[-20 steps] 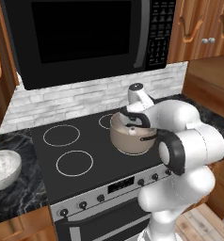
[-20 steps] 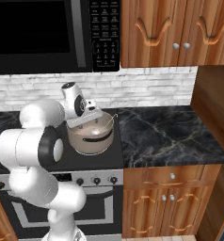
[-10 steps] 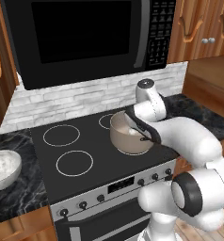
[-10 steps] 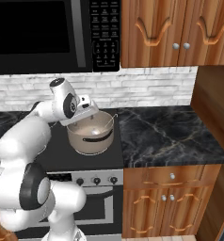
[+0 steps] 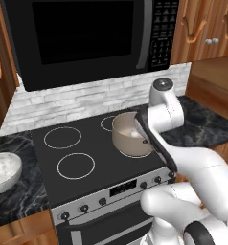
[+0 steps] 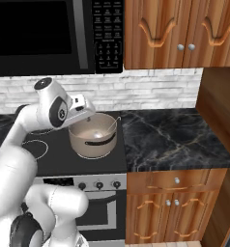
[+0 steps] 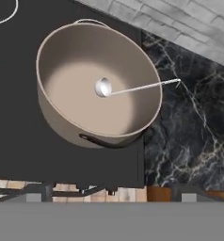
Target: Open the cabinet and move the ladle to the pot. Then close the cabinet.
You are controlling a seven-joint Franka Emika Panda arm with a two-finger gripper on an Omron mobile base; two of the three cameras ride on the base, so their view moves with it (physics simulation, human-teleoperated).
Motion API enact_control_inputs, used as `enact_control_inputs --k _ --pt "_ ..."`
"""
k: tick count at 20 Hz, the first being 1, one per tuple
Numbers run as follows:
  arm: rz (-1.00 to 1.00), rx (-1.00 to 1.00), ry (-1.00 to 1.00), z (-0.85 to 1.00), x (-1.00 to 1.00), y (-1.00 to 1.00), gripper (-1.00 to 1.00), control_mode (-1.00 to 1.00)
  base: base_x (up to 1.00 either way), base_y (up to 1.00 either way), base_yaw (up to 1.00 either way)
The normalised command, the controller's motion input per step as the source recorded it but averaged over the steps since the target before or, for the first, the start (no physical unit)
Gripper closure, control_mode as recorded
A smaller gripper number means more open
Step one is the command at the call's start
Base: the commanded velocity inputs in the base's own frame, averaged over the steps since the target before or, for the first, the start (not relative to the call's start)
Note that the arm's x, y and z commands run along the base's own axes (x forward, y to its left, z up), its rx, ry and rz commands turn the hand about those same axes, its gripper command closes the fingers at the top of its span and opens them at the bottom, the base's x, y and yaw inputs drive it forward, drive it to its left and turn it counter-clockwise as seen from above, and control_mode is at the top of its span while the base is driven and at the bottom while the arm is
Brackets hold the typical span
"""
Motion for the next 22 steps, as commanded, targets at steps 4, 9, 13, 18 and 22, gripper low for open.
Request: enact_control_inputs --k 4,9,13,18,22 --pt "0.0 0.0 -0.06 0.65 -0.77 -0.09 -1.0 -1.0 0.0 0.0 0.0" --pt "0.0 0.0 -0.09 0.66 -0.85 -0.05 -1.0 -1.0 0.0 0.0 0.0" --pt "0.0 0.01 -0.13 0.64 -0.81 0.0 -1.0 -1.0 0.0 0.0 0.0" --pt "0.0 0.09 -0.15 0.66 -0.65 0.0 -1.0 -1.0 0.0 0.0 0.0" --pt "0.0 0.13 -0.1 0.51 -0.64 0.0 -1.0 -1.0 0.0 0.0 0.0"
